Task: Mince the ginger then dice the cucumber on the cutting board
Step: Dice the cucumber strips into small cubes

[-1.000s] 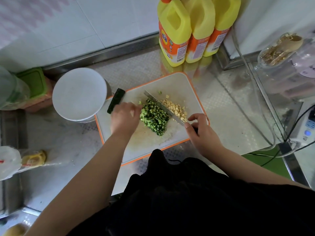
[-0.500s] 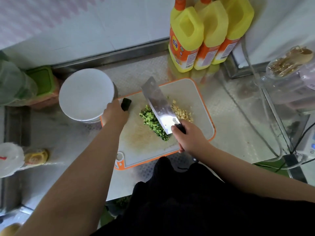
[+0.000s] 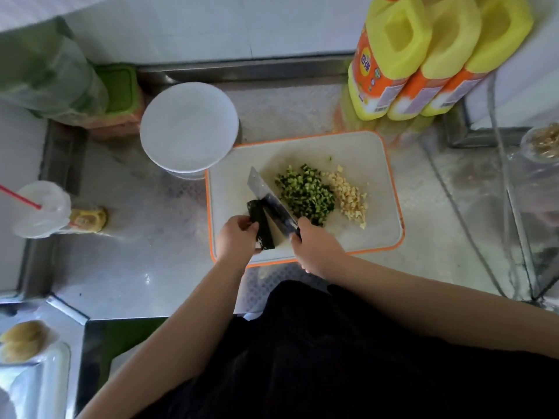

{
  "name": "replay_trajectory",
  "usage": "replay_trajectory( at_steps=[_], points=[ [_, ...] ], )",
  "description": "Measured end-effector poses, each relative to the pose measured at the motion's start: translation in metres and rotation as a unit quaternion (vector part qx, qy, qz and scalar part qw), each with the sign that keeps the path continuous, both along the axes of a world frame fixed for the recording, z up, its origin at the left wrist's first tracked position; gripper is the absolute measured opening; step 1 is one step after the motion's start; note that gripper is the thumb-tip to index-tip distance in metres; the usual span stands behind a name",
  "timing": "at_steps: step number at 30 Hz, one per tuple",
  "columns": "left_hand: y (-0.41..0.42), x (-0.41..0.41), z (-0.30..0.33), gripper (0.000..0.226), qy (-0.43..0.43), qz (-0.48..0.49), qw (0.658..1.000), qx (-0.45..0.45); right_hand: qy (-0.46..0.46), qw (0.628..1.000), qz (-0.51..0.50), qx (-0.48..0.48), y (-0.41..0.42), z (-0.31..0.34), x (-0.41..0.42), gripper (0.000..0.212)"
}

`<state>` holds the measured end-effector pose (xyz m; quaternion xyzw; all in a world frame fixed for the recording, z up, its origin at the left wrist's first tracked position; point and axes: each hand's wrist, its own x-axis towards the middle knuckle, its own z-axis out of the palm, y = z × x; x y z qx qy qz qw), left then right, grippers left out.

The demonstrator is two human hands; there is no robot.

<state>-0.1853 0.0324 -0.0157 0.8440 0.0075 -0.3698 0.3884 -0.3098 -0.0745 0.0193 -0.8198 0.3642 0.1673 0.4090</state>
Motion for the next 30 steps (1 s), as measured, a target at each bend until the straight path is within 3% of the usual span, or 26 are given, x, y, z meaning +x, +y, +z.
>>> replay_trajectory(
  at_steps=[4,13,25,30],
  points=[
    [0.0,-0.005,-0.001,0.023,0.041,0.043,0.997,-0.049,0.009,0.999,0.033,0.01,0.003,0.001,-0.002,0.009],
    [-0.005,-0.006,-0.009,0.019,0.068,0.061,0.994,-0.055,0.028,0.997,0.051,-0.044,0.005,-0.003,0.002,0.013],
    [-0.009,-0.009,-0.008,0.021,0.081,0.09,0.991,-0.054,0.031,0.999,-0.007,-0.043,0.008,0.004,-0.009,0.029],
    [-0.012,-0.016,-0.004,0.023,0.116,0.133,0.98,-0.091,0.031,0.998,0.008,-0.062,0.009,0.009,-0.011,0.022]
  ],
)
